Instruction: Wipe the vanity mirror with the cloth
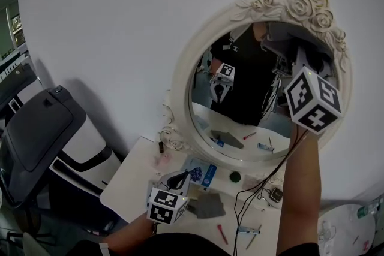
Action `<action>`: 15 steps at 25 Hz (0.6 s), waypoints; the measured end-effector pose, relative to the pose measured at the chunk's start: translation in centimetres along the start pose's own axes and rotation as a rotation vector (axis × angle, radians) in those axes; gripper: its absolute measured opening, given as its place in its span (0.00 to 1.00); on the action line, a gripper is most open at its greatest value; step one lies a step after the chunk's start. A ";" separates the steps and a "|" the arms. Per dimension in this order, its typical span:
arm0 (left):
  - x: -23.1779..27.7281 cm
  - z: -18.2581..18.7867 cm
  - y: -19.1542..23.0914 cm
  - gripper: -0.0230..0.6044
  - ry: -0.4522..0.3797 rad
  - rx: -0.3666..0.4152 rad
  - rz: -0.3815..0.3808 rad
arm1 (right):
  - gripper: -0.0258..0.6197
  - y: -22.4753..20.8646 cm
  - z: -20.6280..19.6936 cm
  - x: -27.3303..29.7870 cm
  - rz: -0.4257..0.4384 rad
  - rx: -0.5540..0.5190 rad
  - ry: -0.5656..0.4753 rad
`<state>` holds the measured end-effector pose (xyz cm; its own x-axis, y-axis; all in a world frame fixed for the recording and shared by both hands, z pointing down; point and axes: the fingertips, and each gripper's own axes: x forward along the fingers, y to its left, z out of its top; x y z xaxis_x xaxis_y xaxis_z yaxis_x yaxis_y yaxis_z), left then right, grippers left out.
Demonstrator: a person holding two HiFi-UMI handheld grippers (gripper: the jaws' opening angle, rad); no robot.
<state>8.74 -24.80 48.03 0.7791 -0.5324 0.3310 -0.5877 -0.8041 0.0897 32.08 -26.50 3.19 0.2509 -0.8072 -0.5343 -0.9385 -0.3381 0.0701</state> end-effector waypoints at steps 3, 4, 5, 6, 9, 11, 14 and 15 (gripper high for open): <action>-0.6 -0.1 0.1 0.05 -0.004 -0.009 0.021 | 0.10 2.1 -0.6 0.6 0.039 0.038 -0.016; -0.8 -0.1 0.2 0.05 -0.007 -0.012 0.029 | 0.10 3.2 -0.9 0.9 0.067 0.032 -0.008; -1.1 -0.2 0.4 0.05 -0.010 -0.015 0.039 | 0.10 4.5 -1.4 1.1 0.097 0.020 0.005; -1.4 -0.2 0.6 0.05 -0.013 -0.019 0.049 | 0.10 5.7 -1.8 1.3 0.122 0.008 0.018; -2.4 -0.4 1.4 0.05 -0.017 -0.036 0.083 | 0.10 8.2 -3.1 1.7 0.166 0.001 0.051; -2.9 -0.5 1.7 0.05 -0.021 -0.046 0.101 | 0.10 10.3 -4.6 1.8 0.220 -0.011 0.112; -3.6 -0.8 1.6 0.05 -0.025 -0.054 0.111 | 0.10 13.4 -6.6 0.6 0.291 -0.082 0.193; -3.7 -1.0 1.5 0.05 -0.024 -0.056 0.112 | 0.10 14.2 -6.7 0.0 0.301 -0.104 0.189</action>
<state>4.70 -23.76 47.89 0.7126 -0.6245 0.3198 -0.6818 -0.7239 0.1056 20.39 -34.59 9.84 0.0156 -0.9499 -0.3122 -0.9503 -0.1112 0.2909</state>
